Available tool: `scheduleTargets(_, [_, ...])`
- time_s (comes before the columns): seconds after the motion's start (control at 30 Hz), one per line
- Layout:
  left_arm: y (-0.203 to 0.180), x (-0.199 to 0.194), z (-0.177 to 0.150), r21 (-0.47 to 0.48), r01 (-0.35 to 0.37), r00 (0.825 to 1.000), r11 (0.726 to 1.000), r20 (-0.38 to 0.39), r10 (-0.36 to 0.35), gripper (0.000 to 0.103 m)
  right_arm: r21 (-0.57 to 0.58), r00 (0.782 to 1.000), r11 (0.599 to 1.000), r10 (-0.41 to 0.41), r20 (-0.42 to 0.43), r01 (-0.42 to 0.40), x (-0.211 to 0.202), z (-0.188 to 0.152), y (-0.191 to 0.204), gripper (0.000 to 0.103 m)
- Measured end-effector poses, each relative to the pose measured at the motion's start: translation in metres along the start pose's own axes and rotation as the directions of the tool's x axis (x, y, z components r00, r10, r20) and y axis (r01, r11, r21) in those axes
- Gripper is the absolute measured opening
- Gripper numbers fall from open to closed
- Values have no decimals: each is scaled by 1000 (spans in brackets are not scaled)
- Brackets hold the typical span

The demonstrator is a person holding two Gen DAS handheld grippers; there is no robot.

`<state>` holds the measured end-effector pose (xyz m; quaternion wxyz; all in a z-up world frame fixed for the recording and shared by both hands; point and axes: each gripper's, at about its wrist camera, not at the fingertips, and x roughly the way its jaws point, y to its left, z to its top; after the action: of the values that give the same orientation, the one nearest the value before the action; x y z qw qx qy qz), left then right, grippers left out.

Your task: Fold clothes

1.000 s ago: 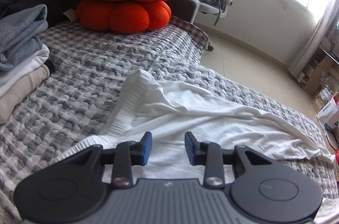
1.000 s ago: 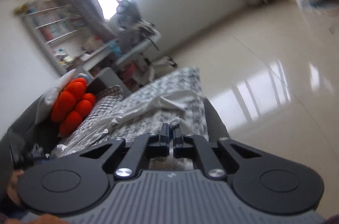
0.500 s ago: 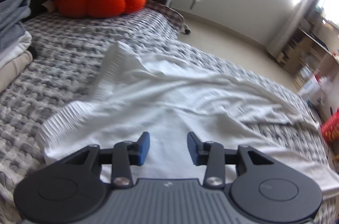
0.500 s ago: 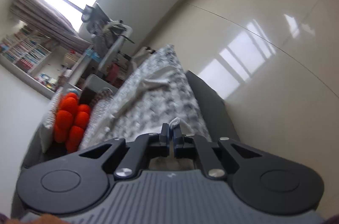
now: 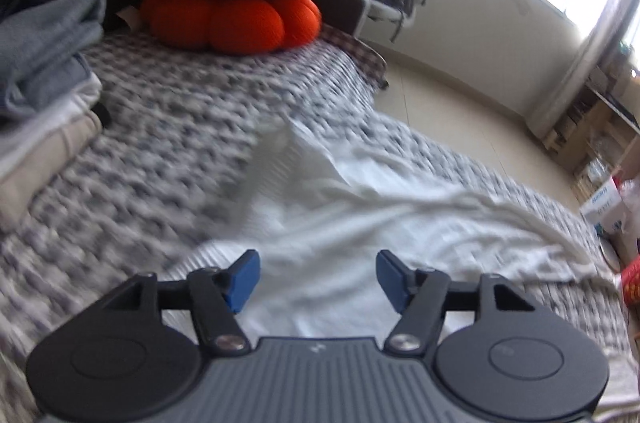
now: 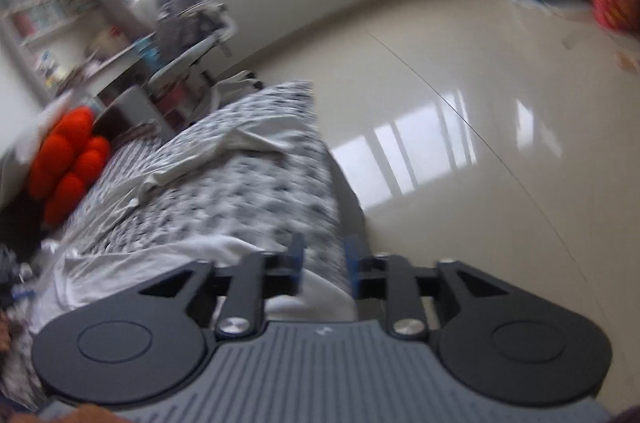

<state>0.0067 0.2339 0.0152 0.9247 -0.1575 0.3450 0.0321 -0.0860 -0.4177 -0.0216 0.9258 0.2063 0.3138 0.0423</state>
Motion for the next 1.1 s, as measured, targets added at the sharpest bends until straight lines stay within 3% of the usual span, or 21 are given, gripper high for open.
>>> scheduleTargets(0.17, [32,19,29,-64,-28,999,998,20,29,69,-70,997,995,74,18,-73,37,14,55,32])
scheduleTargets(0.4, [35,75,51,-27,34,999,999,-42,-35,76,-115,993,986,119,-2,-118,77,17,112,32])
scheduleTargets(0.47, [27,85,49,13,43,998,999,-40,-43,67,-144,994,983,113,-5,-112,80,16,126,32])
scheduleTargets(0.5, [22,89,47,46,34,999,998,-38,-32,32,-157,994,981,111,-7,-111,82,15,132,32])
scheduleTargets(0.53, [19,93,44,79,20,999,997,-43,-17,15,-170,994,979,111,-9,-111,85,15,139,32])
scheduleTargets(0.6, [18,92,43,98,-2,1000,995,-13,3,4,-198,994,974,107,-16,-108,90,13,153,33])
scheduleTargets(0.77, [40,73,58,56,-77,993,995,99,71,2,-273,996,958,91,-19,-93,103,12,189,33])
scheduleTargets(0.87, [56,65,72,33,-80,987,996,141,74,2,-304,993,946,109,-32,-114,115,10,214,33])
scheduleTargets(1.1, [76,74,85,34,-115,984,993,143,109,2,-369,986,915,159,-45,-164,137,2,268,33])
